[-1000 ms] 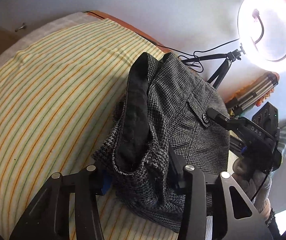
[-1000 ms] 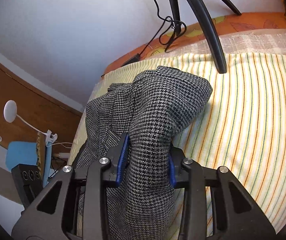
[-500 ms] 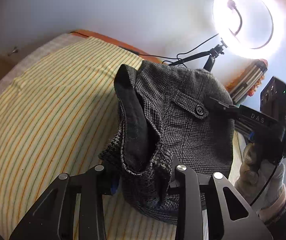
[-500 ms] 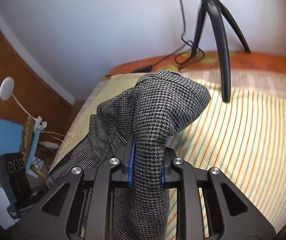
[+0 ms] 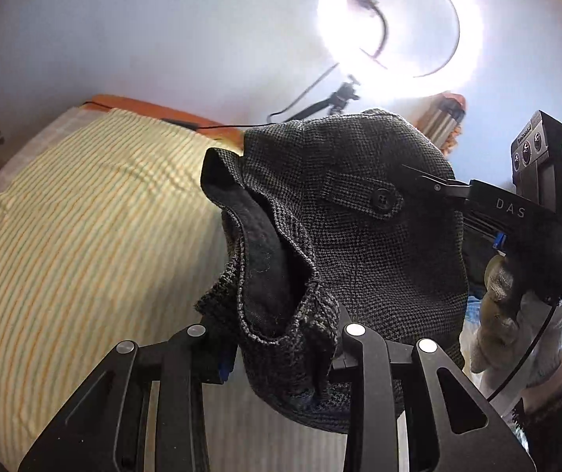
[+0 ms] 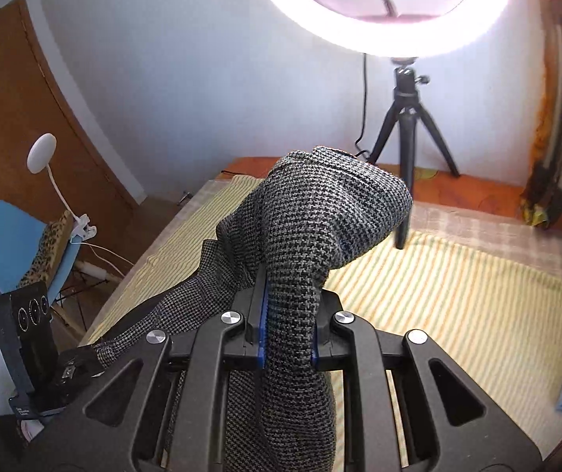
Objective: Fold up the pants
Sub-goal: 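Lift the folded shorts with the left tool and carry them onto the clothes stack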
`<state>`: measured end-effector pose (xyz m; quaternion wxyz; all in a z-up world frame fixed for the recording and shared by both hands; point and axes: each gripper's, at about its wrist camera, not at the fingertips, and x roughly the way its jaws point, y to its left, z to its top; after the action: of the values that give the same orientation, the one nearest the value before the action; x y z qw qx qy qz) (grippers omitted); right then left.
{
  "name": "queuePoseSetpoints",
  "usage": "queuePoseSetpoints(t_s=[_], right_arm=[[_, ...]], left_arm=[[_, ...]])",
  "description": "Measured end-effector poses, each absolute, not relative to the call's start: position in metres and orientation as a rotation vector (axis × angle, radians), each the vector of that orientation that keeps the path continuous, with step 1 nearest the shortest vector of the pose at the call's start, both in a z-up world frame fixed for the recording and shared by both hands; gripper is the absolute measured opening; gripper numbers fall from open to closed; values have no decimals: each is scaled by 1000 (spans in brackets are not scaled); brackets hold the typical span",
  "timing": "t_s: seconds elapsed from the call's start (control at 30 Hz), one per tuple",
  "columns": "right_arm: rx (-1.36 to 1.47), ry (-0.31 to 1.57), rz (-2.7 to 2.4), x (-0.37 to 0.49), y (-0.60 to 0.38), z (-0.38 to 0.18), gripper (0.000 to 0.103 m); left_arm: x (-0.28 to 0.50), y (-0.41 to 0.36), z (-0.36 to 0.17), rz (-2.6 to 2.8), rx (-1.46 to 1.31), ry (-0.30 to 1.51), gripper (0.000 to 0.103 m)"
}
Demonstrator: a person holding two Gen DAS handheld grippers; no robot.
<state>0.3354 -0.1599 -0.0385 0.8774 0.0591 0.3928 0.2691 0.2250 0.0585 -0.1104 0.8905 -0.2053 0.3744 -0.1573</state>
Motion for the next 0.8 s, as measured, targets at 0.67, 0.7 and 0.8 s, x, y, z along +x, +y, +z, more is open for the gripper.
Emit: queuePoseSetpoints(t_s=[0.67,0.7,0.8], right_arm=[[44,668,309,320,-376,65,15],[35,664,293,322,-390,69,15],[19,658,258,328,-419,76,15]], left_arm=[[270,-147,-30,-624,-337,640,30],[274,-158,-27,-633,-333,637,30],[281,-191,-19,-661,-321,623,30]])
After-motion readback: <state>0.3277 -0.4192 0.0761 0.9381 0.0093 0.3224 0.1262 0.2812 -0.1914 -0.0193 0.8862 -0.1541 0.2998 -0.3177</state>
